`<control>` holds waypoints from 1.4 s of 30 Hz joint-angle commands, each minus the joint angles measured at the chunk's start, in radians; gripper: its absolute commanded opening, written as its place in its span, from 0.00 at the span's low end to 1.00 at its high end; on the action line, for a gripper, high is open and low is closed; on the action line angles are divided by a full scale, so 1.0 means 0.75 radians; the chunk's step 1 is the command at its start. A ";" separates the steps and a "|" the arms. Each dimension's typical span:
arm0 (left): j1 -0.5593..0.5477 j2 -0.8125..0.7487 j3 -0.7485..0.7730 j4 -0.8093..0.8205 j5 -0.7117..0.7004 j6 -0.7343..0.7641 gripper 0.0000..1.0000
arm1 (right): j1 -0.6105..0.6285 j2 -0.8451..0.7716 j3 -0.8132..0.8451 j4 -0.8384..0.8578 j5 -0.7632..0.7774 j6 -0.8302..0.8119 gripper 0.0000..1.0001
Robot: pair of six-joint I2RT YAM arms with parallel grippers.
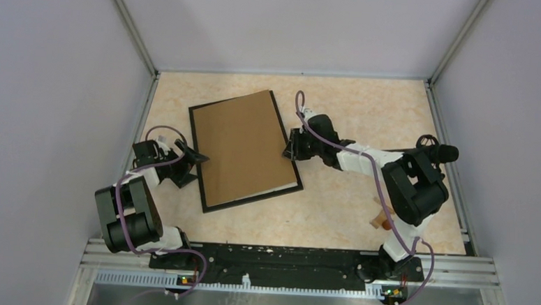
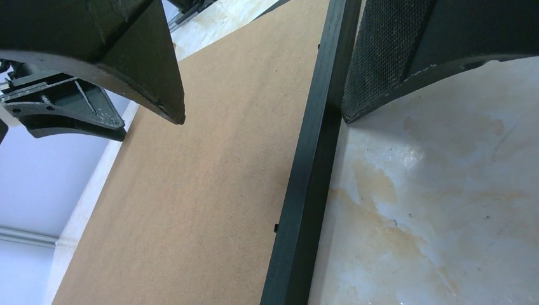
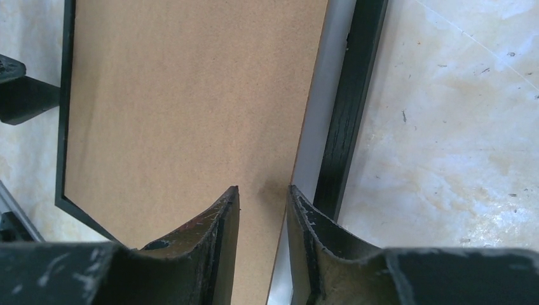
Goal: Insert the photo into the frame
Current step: Install the photo frame at the center of the board.
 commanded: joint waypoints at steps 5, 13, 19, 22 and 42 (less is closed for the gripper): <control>-0.017 0.056 -0.030 -0.039 -0.078 0.057 0.98 | 0.107 0.070 0.084 0.033 -0.002 -0.064 0.32; -0.017 0.059 -0.031 -0.035 -0.068 0.055 0.98 | 0.186 0.171 0.231 -0.216 0.294 -0.153 0.32; -0.017 0.057 -0.036 -0.034 -0.062 0.055 0.98 | 0.240 0.187 0.294 -0.341 0.448 -0.179 0.32; -0.018 0.053 -0.041 -0.033 -0.061 0.050 0.98 | 0.245 0.163 0.288 -0.365 0.462 -0.174 0.32; -0.082 -0.081 -0.105 -0.094 -0.138 -0.031 0.99 | 0.103 -0.105 0.248 -0.529 0.369 0.030 0.83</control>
